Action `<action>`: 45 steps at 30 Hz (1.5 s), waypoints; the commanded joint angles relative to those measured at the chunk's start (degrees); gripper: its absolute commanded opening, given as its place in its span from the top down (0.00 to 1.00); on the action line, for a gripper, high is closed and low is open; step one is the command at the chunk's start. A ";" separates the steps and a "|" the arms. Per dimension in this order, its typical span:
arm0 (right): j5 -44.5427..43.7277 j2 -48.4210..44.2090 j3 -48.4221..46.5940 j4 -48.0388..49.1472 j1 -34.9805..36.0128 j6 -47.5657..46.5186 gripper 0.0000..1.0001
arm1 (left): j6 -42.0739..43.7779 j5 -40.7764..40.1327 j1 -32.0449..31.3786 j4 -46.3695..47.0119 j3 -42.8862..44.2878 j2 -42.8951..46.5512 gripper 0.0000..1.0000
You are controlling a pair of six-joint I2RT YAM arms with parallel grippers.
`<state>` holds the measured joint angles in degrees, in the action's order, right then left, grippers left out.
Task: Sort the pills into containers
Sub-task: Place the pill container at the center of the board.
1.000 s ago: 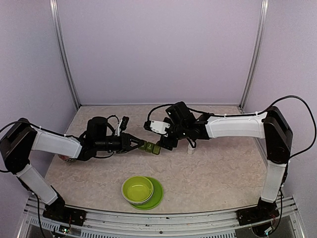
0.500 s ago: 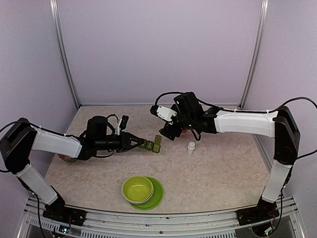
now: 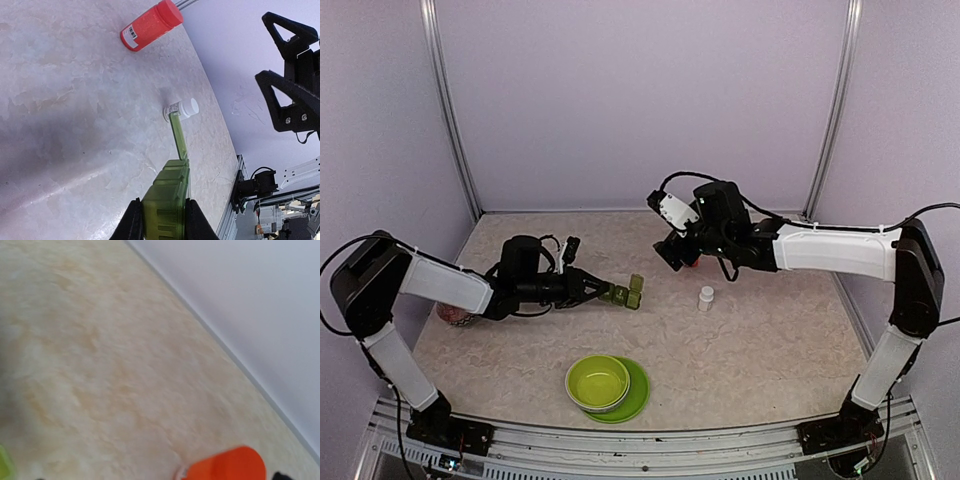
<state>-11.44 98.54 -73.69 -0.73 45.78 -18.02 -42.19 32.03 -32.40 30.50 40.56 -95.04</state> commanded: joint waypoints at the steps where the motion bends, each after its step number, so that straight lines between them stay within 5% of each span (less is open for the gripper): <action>1: -4.21 -2.50 3.00 4.36 -2.12 4.79 0.03 | -0.24 2.50 1.49 2.53 1.71 -3.24 0.81; 38: -3.03 -0.32 3.64 3.62 -8.60 11.50 0.02 | 9.44 5.67 6.73 -14.71 21.01 -22.66 0.77; 45: -2.72 1.50 1.81 2.19 -8.88 12.07 0.02 | 9.25 5.78 7.05 -14.11 21.46 -23.51 0.68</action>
<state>-14.66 98.00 -69.30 2.44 37.63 -7.20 -34.28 37.93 -25.78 18.13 61.19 -116.84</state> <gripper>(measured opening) 0.982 0.296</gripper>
